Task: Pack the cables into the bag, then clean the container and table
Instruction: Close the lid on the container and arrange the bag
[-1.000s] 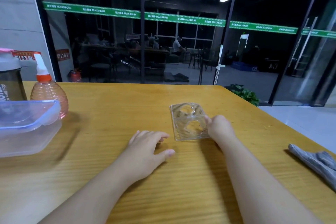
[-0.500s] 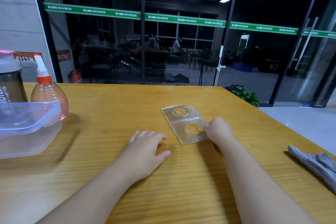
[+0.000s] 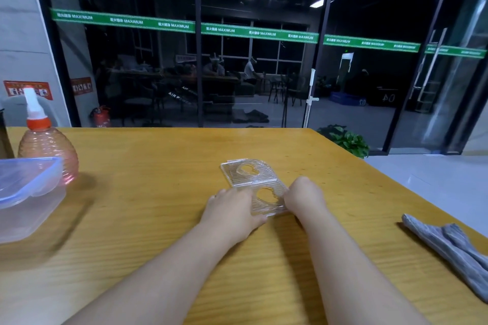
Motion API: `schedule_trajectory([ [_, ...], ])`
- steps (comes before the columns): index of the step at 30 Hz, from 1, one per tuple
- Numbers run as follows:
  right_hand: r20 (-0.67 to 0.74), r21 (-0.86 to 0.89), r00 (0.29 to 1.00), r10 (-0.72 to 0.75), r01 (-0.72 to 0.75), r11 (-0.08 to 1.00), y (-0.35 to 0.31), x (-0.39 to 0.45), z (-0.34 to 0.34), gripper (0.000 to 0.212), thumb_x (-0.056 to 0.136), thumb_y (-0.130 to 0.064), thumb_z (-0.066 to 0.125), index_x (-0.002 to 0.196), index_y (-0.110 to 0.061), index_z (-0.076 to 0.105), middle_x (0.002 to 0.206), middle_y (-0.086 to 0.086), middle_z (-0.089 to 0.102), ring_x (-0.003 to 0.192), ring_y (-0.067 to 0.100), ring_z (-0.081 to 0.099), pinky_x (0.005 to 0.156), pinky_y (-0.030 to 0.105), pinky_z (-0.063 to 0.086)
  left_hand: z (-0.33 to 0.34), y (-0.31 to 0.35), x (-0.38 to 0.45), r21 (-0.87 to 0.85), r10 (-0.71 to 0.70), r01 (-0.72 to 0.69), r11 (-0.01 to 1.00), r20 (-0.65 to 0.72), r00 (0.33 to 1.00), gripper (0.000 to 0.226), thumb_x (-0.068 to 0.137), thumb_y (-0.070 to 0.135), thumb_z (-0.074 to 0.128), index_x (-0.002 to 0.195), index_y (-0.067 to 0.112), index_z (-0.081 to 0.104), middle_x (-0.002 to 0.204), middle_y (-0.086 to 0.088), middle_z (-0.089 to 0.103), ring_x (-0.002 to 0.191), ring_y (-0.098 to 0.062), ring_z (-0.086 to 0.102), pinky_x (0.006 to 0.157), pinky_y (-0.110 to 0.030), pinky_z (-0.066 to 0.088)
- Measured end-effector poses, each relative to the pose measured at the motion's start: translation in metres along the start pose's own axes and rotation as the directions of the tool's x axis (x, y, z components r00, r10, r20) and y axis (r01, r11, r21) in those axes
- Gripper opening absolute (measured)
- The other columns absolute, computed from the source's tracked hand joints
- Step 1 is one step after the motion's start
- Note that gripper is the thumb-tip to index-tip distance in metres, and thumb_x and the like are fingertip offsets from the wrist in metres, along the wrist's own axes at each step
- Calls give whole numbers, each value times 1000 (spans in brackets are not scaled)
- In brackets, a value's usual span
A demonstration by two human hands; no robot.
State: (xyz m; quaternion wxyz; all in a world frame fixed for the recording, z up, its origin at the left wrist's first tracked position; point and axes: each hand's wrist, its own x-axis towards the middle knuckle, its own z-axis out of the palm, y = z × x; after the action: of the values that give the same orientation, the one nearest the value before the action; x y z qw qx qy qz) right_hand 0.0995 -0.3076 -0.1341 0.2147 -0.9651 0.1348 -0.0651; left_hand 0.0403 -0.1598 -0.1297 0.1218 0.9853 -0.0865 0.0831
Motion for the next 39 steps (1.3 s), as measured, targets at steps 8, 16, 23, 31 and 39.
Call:
schedule_trajectory([
  [8, -20, 122, 1000, -12, 15, 992, 0, -4, 1, 32, 88, -29, 63, 113, -10, 60, 113, 11, 63, 107, 31, 58, 85, 33, 48, 5, -4, 7, 58, -6, 10, 998, -73, 997, 34, 90, 45, 52, 115, 23, 55, 115, 2, 61, 112, -22, 47, 92, -35, 37],
  [16, -41, 147, 999, -10, 16, 989, 0, -3, 3, 36, 88, -33, 64, 116, -11, 60, 119, 11, 61, 113, 30, 54, 88, 34, 47, 3, -6, 8, 89, 4, 4, 996, -89, 996, 26, 92, 38, 51, 111, 21, 59, 112, 2, 62, 110, -22, 48, 92, -35, 35],
  [23, -108, 118, 994, -21, 34, 992, -2, -5, 0, 35, 93, -35, 51, 116, -10, 61, 115, 11, 63, 110, 32, 55, 90, 37, 48, -6, -10, -1, 53, -24, 29, 998, -94, 995, 32, 91, 47, 50, 111, 24, 58, 113, 4, 60, 114, -21, 45, 92, -35, 33],
  [31, -42, 113, 985, -166, 169, 979, -11, -19, -3, 36, 91, -42, 49, 123, -28, 60, 125, 2, 60, 126, 27, 35, 98, 36, 35, -53, -82, -27, 118, -195, 225, 967, -224, 955, 48, 88, 50, 51, 131, 30, 44, 137, 4, 42, 130, -20, 31, 109, -37, 21],
  [39, 49, -63, 935, -351, 354, 933, -38, -43, 4, 59, 75, -70, 58, 121, -34, 59, 124, -5, 60, 121, 20, 48, 96, 37, 42, -78, -174, -50, 19, -352, 421, 907, -517, 781, 39, 83, 32, 63, 121, 26, 56, 131, -3, 49, 132, -22, 31, 113, -44, 12],
])
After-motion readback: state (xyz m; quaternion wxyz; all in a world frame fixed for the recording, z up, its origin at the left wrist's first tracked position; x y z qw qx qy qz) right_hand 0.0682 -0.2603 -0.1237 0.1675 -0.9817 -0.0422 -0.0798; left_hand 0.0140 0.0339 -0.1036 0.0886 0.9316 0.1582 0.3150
